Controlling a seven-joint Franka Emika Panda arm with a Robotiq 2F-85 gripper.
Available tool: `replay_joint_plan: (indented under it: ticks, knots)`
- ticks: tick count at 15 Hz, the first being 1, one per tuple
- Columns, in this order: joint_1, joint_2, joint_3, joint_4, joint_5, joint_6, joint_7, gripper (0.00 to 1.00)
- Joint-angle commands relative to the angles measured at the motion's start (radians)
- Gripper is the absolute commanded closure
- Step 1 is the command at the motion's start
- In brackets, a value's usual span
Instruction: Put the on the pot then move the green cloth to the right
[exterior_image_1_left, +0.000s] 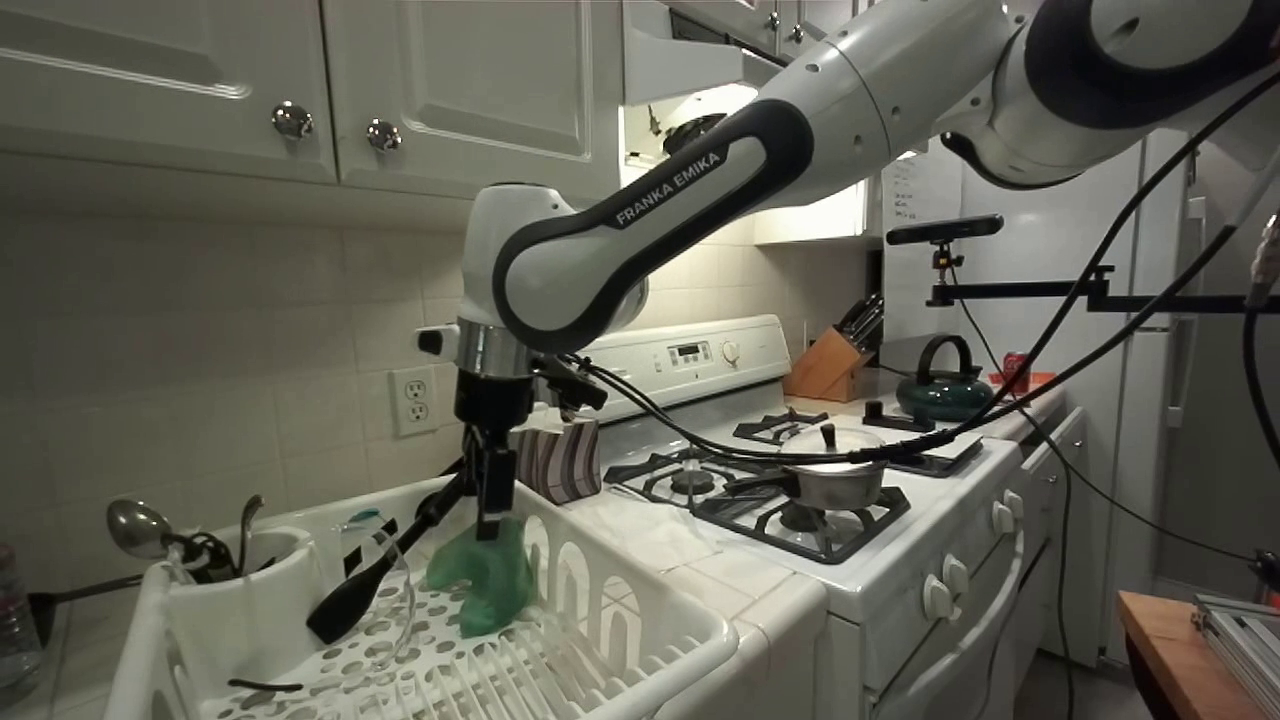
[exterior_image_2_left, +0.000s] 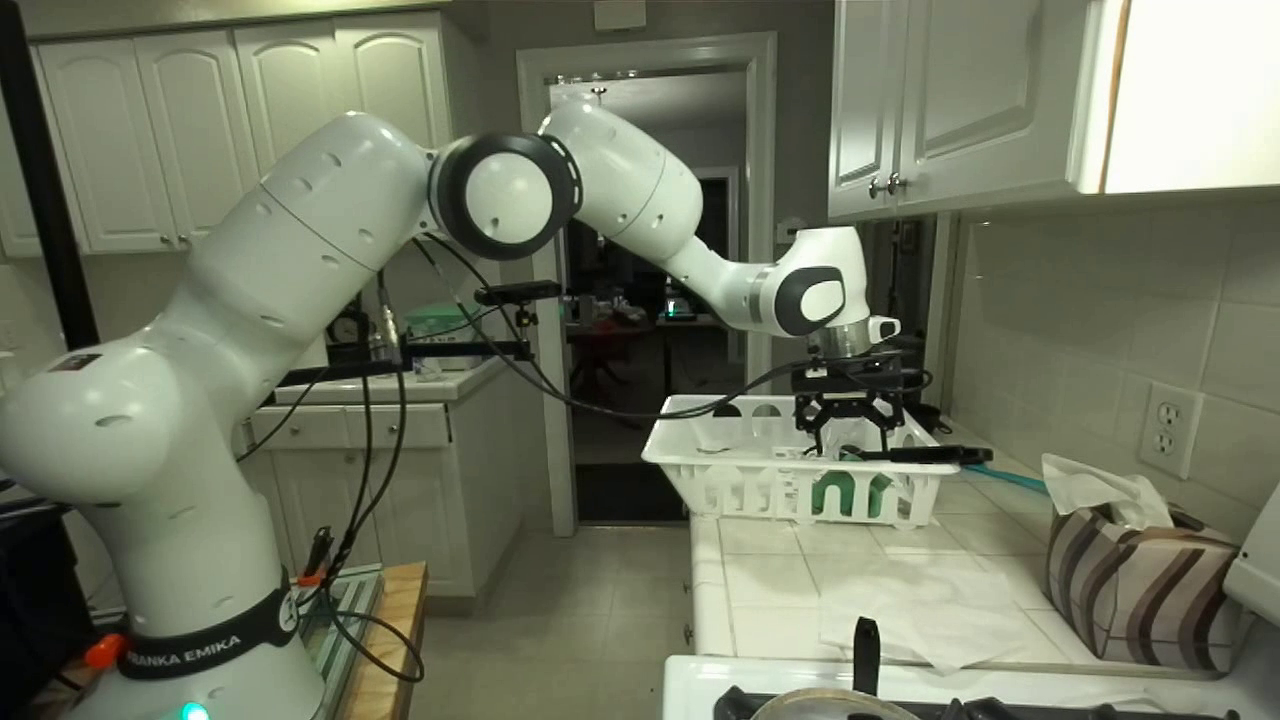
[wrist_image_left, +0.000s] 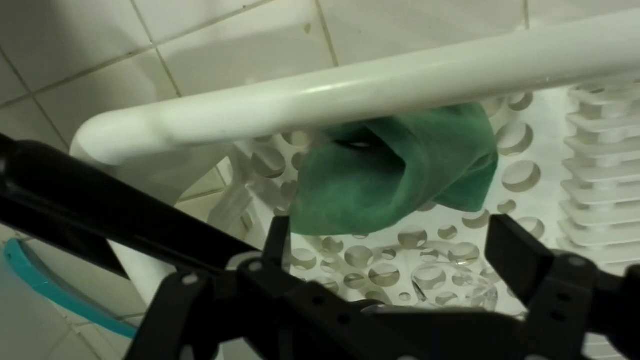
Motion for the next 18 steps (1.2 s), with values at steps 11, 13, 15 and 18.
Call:
replay_joint_plan:
  ticks: [11,13,15,18]
  knots:
    - [-0.007,0.147,0.032,0.226,0.039,-0.146,-0.025,0.83]
    - [-0.005,0.152,0.031,0.238,0.037,-0.154,-0.025,0.95]
    - [-0.001,0.151,0.033,0.247,0.029,-0.143,-0.043,1.00]
    - [0.022,0.129,0.046,0.251,0.000,-0.083,-0.144,0.99]
